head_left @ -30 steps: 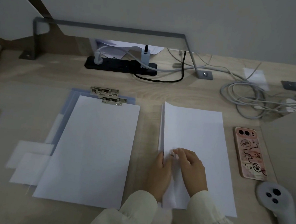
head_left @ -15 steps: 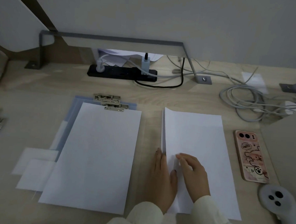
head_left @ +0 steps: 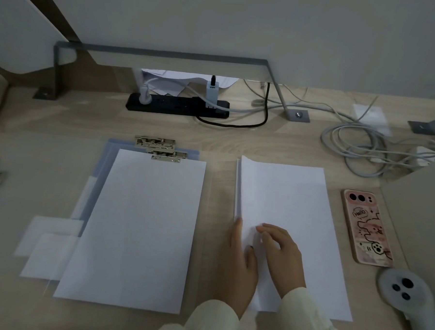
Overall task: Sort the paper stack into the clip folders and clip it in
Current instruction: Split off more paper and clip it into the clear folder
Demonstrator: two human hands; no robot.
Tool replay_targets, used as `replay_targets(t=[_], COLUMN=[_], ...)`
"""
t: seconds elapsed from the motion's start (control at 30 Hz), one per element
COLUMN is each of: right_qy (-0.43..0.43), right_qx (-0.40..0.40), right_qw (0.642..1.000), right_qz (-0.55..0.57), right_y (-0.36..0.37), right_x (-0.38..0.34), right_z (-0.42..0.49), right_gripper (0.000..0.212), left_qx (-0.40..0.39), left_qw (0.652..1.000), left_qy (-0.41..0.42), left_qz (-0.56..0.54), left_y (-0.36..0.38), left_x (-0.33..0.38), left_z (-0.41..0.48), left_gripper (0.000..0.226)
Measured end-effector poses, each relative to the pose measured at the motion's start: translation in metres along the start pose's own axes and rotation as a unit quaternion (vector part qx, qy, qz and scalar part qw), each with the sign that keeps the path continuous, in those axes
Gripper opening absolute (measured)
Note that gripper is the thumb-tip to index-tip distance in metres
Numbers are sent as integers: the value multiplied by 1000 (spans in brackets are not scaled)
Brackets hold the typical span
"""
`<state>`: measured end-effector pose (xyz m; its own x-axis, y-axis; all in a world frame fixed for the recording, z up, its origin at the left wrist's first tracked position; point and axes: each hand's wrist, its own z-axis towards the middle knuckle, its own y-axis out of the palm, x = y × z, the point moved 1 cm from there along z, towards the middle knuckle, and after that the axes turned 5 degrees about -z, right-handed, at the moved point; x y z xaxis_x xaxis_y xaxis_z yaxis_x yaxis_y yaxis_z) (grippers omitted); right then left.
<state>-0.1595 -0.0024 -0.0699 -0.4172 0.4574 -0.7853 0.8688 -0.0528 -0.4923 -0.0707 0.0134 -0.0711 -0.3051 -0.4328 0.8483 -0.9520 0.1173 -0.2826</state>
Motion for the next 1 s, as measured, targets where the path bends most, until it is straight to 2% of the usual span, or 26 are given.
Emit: replay_targets(t=[0.03,0.1,0.13,0.2,0.27,0.33,0.4,0.5,0.57,0.63,0.73,0.77,0.83,1.0], right_qy=[0,0,2,8,13,21,21,12,37,81,95,92,82,75], right_qx=[-1,0,-1,-6,-12,-5,36,96,114,83,-44,-64,-73,-71], right_qw=[1000,1000,1000,1000,1000,1000,999,993,992,992,991,989,987,981], right_qz=[-1,-5,-6,-8,0,-7,-34,-71,-36,47,82,96,119,162], right_y=[0,0,0,-2,-4,-9,-17,-31,-36,-34,-16,-4,25,114], right_x=[0,0,0,-1,-3,-6,-9,-17,-27,-36,-49,-54,-69,-109], right_z=[0,0,0,0,-1,-3,-1,0,-3,-7,-11,-15,-24,-53], right_gripper=[20,20,19,19,19,21,28,44,56,58,34,26,20,20], left_qx=[16,12,-8,-63,-64,-34,-11,-6,7,13,19,23,35,111], left_qw=[1000,997,993,979,977,985,992,992,985,980,977,977,975,974], left_qy=[-22,-72,-105,-177,-189,-163,-124,-55,-26,-10,-3,-5,-4,-25], left_qz=[-8,-21,-48,-85,-80,-50,-37,-111,-168,-201,-213,-214,-220,-197], left_y=[2,2,2,1,0,-8,-20,-49,-76,-107,-153,-167,-196,-280], left_x=[0,-1,-2,-2,-2,3,5,8,6,5,0,-4,-10,-41], left_z=[2,9,11,11,12,11,10,7,7,6,3,1,-1,1], left_gripper=[104,56,47,46,48,49,50,48,40,23,27,28,30,25])
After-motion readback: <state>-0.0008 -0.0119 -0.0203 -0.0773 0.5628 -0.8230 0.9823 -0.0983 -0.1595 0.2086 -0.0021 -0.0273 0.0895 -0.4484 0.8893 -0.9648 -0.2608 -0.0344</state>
